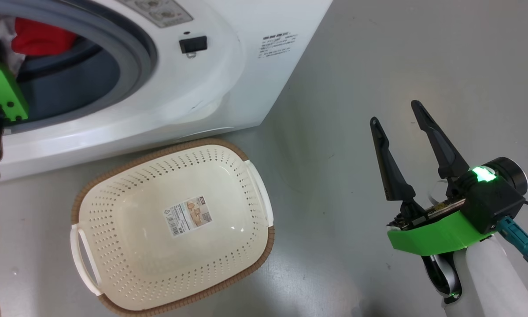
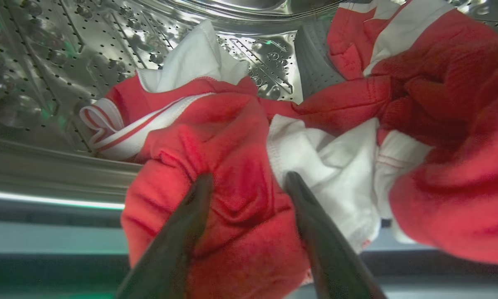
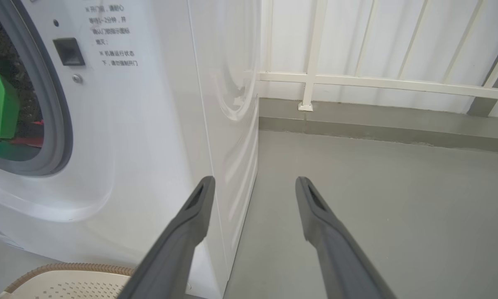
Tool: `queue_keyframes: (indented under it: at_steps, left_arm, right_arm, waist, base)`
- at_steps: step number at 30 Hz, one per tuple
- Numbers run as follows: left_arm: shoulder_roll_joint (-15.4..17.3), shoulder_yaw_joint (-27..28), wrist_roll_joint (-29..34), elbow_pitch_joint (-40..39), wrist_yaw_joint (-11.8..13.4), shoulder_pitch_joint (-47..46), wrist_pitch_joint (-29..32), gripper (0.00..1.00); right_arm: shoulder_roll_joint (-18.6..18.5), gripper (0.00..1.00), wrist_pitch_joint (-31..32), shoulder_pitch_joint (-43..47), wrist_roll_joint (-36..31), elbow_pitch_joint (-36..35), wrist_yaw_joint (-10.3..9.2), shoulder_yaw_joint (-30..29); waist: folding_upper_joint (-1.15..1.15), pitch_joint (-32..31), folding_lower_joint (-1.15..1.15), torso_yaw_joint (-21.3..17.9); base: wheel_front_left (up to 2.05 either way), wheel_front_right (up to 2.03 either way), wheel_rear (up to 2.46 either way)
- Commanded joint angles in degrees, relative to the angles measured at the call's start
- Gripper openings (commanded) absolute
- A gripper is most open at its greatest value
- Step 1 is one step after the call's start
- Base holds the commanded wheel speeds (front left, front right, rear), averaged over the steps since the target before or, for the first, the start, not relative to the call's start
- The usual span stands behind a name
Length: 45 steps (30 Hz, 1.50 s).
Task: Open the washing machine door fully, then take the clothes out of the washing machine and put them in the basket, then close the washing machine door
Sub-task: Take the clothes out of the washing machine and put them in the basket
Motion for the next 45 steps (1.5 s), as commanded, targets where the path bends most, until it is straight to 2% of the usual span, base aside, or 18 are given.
queue_keyframes:
  at_steps: [1,5,13,20,26,34,39,45]
  left_arm:
    - [3.7,0.4,0.2,0.7,-0.5,1.2,0.7,0.0]
    - [3.3,0.3,-0.1,0.6,-0.6,1.2,-0.6,0.0]
    - [3.1,1.1,-1.7,-1.0,-1.6,2.3,-8.9,0.0]
    - [2.3,2.7,-4.6,-2.2,-4.9,5.2,-16.7,0.0]
    - [2.5,3.8,-5.7,-5.4,-5.8,9.2,-20.6,0.0]
    - [2.2,7.5,-5.2,-19.9,-5.4,18.9,-20.9,0.0]
    - [0.4,10.6,-4.7,-28.5,-4.5,26.3,-20.9,0.0]
    - [-1.8,13.4,-4.6,-36.6,-5.7,34.6,-21.0,0.0]
  right_arm:
    - [0.0,1.0,-0.4,0.0,0.6,-1.2,0.35,1.2]
    - [0.0,1.0,-0.4,0.1,0.7,-1.1,0.35,1.3]
    - [0.0,1.0,-0.4,0.0,0.7,-0.8,0.35,0.9]
    - [0.0,1.0,-0.4,0.6,0.7,-0.6,0.35,0.5]
    - [0.0,1.0,-0.4,1.1,0.8,-0.4,0.35,0.4]
    - [0.0,1.0,-0.4,2.7,0.8,-0.1,0.35,-0.3]
    - [0.0,1.0,-0.4,3.7,0.8,0.0,0.35,-0.5]
    - [0.0,1.0,-0.4,5.4,1.1,0.5,0.35,-0.7]
  waist:
    - [0.0,0.0,0.0,0.1]
    - [0.0,-0.2,0.0,0.3]
    - [0.0,-0.7,0.0,0.8]
    - [0.0,-2.1,0.0,1.8]
    - [0.0,-4.0,0.0,2.6]
    - [0.0,-7.2,0.0,3.8]
    - [0.0,-9.6,0.0,4.4]
    - [0.0,-13.3,0.0,5.0]
  base:
    - [0.0,0.0,0.0]
    - [0.0,0.0,0.0]
    - [0.0,0.0,0.0]
    - [0.0,0.0,0.0]
    - [0.0,0.0,0.0]
    - [0.0,0.0,0.0]
    - [0.0,0.0,0.0]
    - [0.0,0.0,0.0]
